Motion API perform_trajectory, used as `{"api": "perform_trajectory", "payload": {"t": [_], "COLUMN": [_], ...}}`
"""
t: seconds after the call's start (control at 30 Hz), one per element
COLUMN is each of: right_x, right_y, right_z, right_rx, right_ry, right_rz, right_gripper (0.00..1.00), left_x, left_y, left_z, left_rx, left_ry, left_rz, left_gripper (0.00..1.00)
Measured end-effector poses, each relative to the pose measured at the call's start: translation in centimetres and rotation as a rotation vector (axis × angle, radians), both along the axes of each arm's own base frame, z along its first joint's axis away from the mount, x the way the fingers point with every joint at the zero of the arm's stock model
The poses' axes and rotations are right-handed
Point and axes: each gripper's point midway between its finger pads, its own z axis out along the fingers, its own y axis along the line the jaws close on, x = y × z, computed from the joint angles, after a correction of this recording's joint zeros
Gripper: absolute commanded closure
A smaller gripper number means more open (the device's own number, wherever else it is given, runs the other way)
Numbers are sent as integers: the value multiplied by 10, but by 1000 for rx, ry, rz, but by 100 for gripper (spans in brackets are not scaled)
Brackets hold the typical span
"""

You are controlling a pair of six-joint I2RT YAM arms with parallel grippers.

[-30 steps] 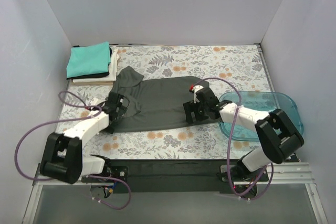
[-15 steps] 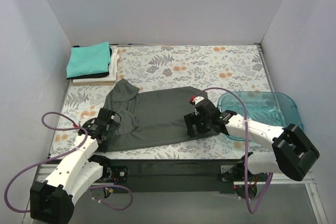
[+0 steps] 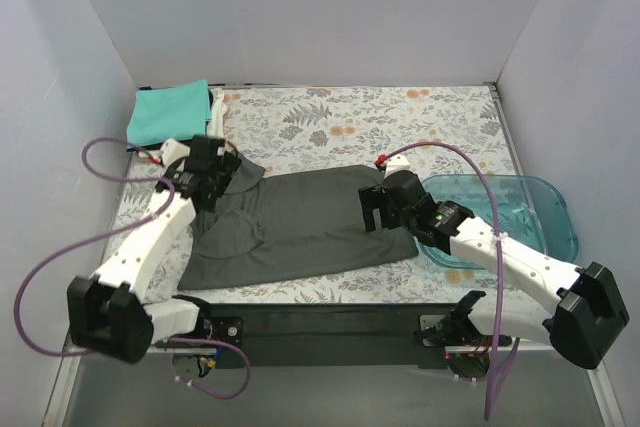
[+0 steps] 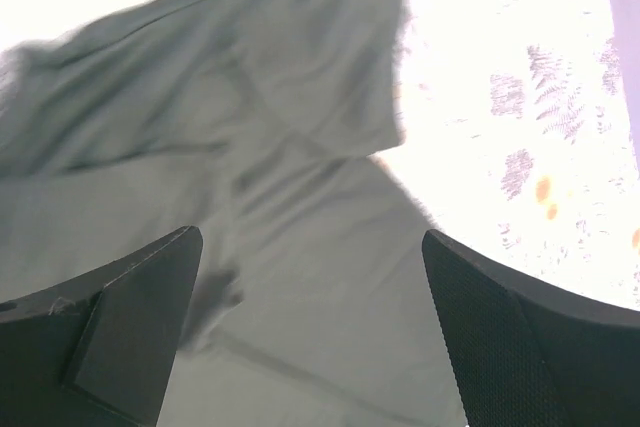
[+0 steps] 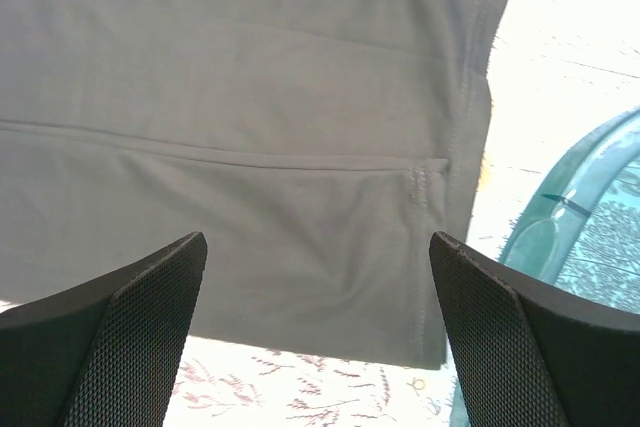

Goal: Fold and stack the t-shirts
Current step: Fold the tshirt

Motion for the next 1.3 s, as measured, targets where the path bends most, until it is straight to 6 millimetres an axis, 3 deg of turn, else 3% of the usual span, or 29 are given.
{"api": "perform_trajectory", "payload": {"t": [0.2,0.37,0.5,0.67,0.83,1.3], "right_x": [4,7,9,7,5,6], "right_y": [-8,-13,-16,-23,-28,-32], "right_z": [-13,-14,-15,-24,-31,-36], "right_rx": [-59,-71,-76,-97,-115,-123], "right_ry": [18,16,18,32,43,58], "right_rz": [-24,-35,-42,-46,-49,-55], "right_gripper": [2,2,2,2,2,2], "left_x": [100,154,185,209,204,198], "left_y": [-23,-27,-30,-29,-19,0], "left_z": [11,-21,-52,-88,-119,-120], "left_rx": [80,167,219,250,263,279], "left_ry": [12,106,182,262,353,384], "left_rz": [-61,-48,-67,-68,-56,-15], "left_gripper": [10,15,24,28,30,31]}}
